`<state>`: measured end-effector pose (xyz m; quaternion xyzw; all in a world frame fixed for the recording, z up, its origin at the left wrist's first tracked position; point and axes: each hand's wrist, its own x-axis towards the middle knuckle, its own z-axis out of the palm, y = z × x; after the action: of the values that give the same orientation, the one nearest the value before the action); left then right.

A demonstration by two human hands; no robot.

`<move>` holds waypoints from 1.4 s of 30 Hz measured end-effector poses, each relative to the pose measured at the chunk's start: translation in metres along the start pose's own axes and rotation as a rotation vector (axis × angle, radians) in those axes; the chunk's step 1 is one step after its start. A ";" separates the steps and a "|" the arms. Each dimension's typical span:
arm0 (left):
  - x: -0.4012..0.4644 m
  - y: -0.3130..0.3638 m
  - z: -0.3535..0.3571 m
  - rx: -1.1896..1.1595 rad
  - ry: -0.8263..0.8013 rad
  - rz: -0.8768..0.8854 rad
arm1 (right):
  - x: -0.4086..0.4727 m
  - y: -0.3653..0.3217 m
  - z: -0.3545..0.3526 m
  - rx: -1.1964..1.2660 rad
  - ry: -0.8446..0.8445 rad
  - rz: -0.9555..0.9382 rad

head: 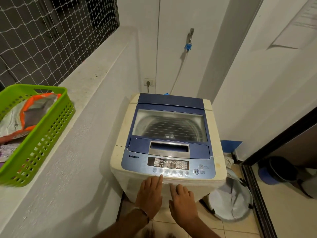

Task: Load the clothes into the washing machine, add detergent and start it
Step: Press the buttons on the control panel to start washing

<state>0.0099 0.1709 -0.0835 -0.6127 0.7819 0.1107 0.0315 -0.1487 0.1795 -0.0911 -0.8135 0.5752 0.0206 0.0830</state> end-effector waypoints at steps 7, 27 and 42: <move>0.005 0.014 -0.012 0.051 0.021 -0.074 | -0.011 0.009 0.003 0.033 -0.080 0.004; 0.008 0.014 -0.010 -0.240 -0.120 -0.206 | 0.008 0.066 -0.034 0.152 0.082 0.151; 0.011 0.020 -0.011 -0.233 -0.186 -0.196 | 0.010 0.084 -0.033 0.261 0.228 0.251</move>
<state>-0.0108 0.1625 -0.0723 -0.6726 0.6940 0.2533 0.0432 -0.2259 0.1378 -0.0692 -0.7150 0.6754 -0.1360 0.1187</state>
